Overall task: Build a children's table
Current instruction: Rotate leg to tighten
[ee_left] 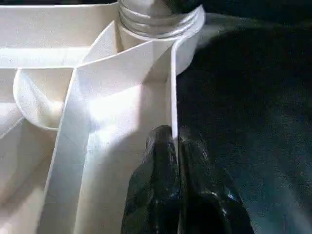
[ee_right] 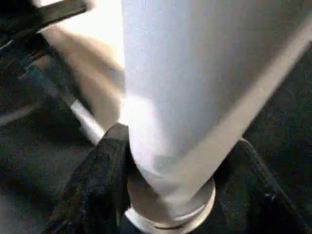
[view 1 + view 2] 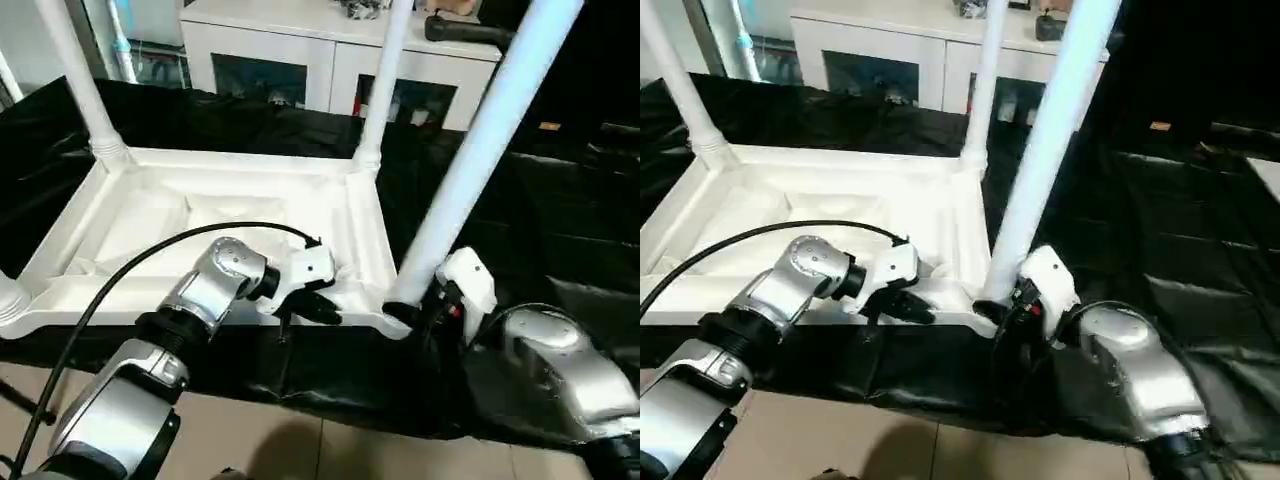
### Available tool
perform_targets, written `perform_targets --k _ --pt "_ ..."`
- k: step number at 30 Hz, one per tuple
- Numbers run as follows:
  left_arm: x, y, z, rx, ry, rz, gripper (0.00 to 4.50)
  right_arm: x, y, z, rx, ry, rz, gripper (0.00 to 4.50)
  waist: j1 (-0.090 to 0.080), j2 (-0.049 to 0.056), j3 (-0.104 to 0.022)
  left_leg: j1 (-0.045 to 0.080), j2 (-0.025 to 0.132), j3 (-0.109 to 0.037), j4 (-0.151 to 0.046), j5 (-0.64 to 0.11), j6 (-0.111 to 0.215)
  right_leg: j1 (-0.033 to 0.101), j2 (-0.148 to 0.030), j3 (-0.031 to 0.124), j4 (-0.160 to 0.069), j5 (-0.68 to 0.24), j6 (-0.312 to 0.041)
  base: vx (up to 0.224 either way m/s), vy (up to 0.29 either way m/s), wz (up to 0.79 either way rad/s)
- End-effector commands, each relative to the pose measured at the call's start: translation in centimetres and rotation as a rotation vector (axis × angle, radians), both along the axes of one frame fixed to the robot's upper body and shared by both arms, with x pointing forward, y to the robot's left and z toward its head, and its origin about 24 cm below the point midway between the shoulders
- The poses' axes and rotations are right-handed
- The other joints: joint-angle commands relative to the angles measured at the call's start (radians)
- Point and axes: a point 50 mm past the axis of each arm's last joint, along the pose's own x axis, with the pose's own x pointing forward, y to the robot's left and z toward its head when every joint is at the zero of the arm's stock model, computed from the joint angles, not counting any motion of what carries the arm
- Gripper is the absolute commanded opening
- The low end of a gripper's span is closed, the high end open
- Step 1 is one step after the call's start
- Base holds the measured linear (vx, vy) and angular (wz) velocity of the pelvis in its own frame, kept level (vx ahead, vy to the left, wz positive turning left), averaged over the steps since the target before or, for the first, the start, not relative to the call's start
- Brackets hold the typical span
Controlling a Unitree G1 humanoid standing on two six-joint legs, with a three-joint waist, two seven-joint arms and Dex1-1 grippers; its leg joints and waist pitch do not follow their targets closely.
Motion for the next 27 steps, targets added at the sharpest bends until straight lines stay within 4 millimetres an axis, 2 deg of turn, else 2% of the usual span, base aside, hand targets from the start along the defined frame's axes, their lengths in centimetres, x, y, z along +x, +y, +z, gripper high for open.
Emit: perform_targets --k 1,2,3,4,5,7,8,10,11,12,13,14,15,22,23,24,25,26,27 --pt "0.4 -0.7 -0.7 0.033 -0.02 0.069 0.0 0.8 -0.9 -1.1 -0.051 0.036 -0.166 2.1 -0.008 0.003 -0.051 0.026 0.016 -0.019 -0.08 -0.447 -0.04 0.009 -0.043 0.013 -0.099 -0.499 -0.141 0.0 0.0 0.0" --pt "0.9 -0.9 -0.5 0.036 -0.051 0.124 0.0 1.2 -0.5 -1.4 -0.037 0.043 -0.229 2.08 -0.013 0.002 -0.051 0.023 0.015 -0.025 -0.082 -0.462 -0.046 0.015 -0.043 0.009 -0.101 -0.53 -0.125 0.0 0.0 0.0" --pt "1.3 -1.1 -0.4 0.034 -0.069 0.17 0.0 1.5 -0.1 -1.6 -0.025 0.053 -0.269 2.08 -0.018 0.005 -0.052 0.025 0.013 -0.025 -0.082 -0.468 -0.046 0.009 -0.044 0.009 -0.106 -0.543 -0.118 0.0 0.0 0.0" --pt "1.3 -1.1 -0.4 0.034 -0.069 0.17 0.0 1.5 -0.1 -1.6 -0.025 0.053 -0.269 2.06 -0.018 0.005 -0.053 0.027 0.013 -0.028 -0.083 -0.473 -0.047 0.01 -0.045 0.007 -0.107 -0.546 -0.116 0.0 0.0 0.0" --pt "2.2 -1.9 0.1 0.012 -0.099 0.275 0.0 2.3 1.5 -1.8 0.006 0.071 -0.327 2.03 -0.022 0.005 -0.052 0.024 0.014 -0.027 -0.084 -0.473 -0.044 0.011 -0.042 0.008 -0.107 -0.527 -0.119 0.0 0.0 0.0" --pt "3.0 -2.7 0.7 -0.003 -0.136 0.388 0.0 3.2 3.0 -1.9 0.027 0.087 -0.386 2.02 -0.034 0.004 -0.053 0.023 0.009 -0.028 -0.082 -0.498 -0.05 0.004 -0.043 0.005 -0.106 -0.539 -0.125 0.0 0.0 0.0" --pt "3.5 -3.2 1.1 -0.002 -0.163 0.456 0.0 3.7 3.8 -1.9 0.036 0.103 -0.432 2.01 -0.034 0.0 -0.057 0.022 0.008 -0.032 -0.082 -0.486 -0.051 0.012 -0.044 0.002 -0.106 -0.534 -0.12 0.0 0.0 0.0" --pt "3.7 -3.4 1.3 0.005 -0.176 0.48 0.0 4.1 4.2 -2.0 0.042 0.116 -0.467 2.0 -0.03 0.003 -0.059 0.021 0.011 -0.03 -0.085 -0.445 -0.036 0.014 -0.045 0.006 -0.104 -0.457 -0.131 0.0 0.0 0.0" --pt "3.7 -3.4 1.3 0.005 -0.176 0.48 0.0 4.1 4.2 -2.0 0.042 0.116 -0.467 1.99 -0.03 0.006 -0.059 0.02 0.011 -0.027 -0.086 -0.432 -0.028 0.015 -0.041 0.008 -0.101 -0.399 -0.147 0.0 0.0 0.0" --pt "4.2 -4.3 1.9 -0.018 -0.23 0.558 0.0 5.2 4.7 -1.9 0.079 0.138 -0.614 1.99 -0.032 0.005 -0.061 0.015 0.01 -0.023 -0.087 -0.41 -0.024 0.018 -0.041 0.009 -0.095 -0.351 -0.16 0.0 0.0 0.0" --pt "4.2 -4.3 1.9 -0.018 -0.23 0.558 0.0 5.2 4.7 -1.9 0.079 0.138 -0.614 1.99 -0.036 0.006 -0.063 0.014 0.008 -0.023 -0.086 -0.402 -0.027 0.018 -0.043 0.009 -0.093 -0.342 -0.165 0.0 0.0 0.0" --pt "4.4 -4.6 2.1 -0.026 -0.25 0.583 0.0 5.5 5.0 -1.9 0.088 0.146 -0.661 1.98 -0.032 0.006 -0.066 0.017 0.008 -0.022 -0.084 -0.384 -0.024 0.021 -0.043 0.007 -0.093 -0.329 -0.165 0.0 0.0 0.0" --pt "4.4 -4.9 2.2 -0.032 -0.258 0.59 0.0 5.8 5.3 -1.7 0.093 0.135 -0.683 1.98 -0.029 0.006 -0.064 0.02 0.008 -0.017 -0.082 -0.374 -0.014 0.017 -0.042 0.01 -0.097 -0.305 -0.168 0.0 0.0 0.0" --pt "4.3 -5.2 1.9 -0.034 -0.272 0.567 0.0 6.2 6.4 -1.0 0.122 0.076 -0.598 1.96 -0.02 0.001 -0.072 0.012 0.008 -0.01 -0.073 -0.25 0.034 0.033 -0.041 0.011 -0.079 -0.16 -0.193 0.0 0.0 0.0" --pt "4.1 -5.2 1.6 -0.029 -0.261 0.545 0.0 6.1 6.3 -0.8 0.116 0.048 -0.572 2.31 -0.017 0.002 -0.073 0.012 0.008 -0.009 -0.071 -0.22 0.045 0.036 -0.041 0.011 -0.074 -0.115 -0.206 0.0 0.0 0.0" --pt "4.0 -5.2 1.4 -0.029 -0.254 0.523 0.0 6.1 6.0 -0.6 0.112 0.023 -0.557 2.31 -0.016 0.002 -0.073 0.011 0.008 -0.007 -0.07 -0.203 0.054 0.038 -0.041 0.01 -0.072 -0.091 -0.215 0.0 0.0 0.0" --pt "3.9 -5.2 1.3 -0.03 -0.248 0.51 0.0 6.0 5.9 -0.6 0.109 0.008 -0.547 2.66 -0.013 0.002 -0.073 0.013 0.009 -0.007 -0.069 -0.197 0.06 0.04 -0.041 0.01 -0.071 -0.08 -0.219 0.0 0.0 0.0" --pt "3.8 -5.2 1.2 -0.032 -0.241 0.5 0.0 6.0 5.7 -0.5 0.104 -0.005 -0.542 2.66 -0.012 0.003 -0.073 0.013 0.01 -0.007 -0.069 -0.189 0.067 0.041 -0.041 0.01 -0.069 -0.066 -0.229 0.0 0.0 0.0" --pt "3.4 -5.1 0.7 -0.03 -0.215 0.458 0.0 5.5 4.4 -0.5 0.075 -0.042 -0.532 2.77 -0.013 0.006 -0.07 0.009 0.008 -0.01 -0.073 -0.204 0.069 0.043 -0.041 0.009 -0.071 -0.087 -0.226 0.0 0.0 0.0"
